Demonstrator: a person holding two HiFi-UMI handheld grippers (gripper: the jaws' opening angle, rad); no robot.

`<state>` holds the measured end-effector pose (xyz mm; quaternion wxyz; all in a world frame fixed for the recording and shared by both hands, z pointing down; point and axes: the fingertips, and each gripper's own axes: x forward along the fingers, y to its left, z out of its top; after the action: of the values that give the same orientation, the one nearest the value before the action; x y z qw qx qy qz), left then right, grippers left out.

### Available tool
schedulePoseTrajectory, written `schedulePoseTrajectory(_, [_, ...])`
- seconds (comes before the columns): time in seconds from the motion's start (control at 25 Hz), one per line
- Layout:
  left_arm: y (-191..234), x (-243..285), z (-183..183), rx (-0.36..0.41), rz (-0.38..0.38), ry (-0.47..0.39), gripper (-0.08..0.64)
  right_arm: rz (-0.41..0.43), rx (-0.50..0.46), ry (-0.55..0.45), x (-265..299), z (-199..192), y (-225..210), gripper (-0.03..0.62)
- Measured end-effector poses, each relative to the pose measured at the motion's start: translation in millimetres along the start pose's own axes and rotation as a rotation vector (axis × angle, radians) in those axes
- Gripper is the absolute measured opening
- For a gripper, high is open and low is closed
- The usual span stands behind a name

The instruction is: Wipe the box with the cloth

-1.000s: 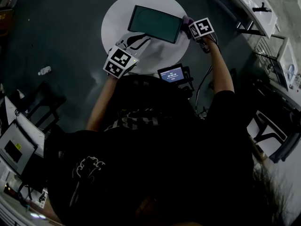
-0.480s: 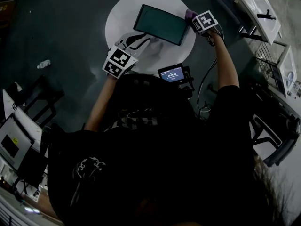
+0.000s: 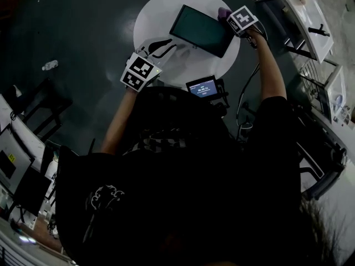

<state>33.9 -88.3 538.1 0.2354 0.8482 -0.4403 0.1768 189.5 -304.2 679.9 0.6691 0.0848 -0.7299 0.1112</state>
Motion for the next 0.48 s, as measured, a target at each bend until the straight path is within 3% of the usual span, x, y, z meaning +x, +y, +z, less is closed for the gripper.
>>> schedulePoseTrajectory(0.48, [19.1, -15.7, -5.5, -0.048, 0.053, -0.016, 0.075, -0.011, -0.111, -0.032, -0.2, 69.1, 7.6, 0.110])
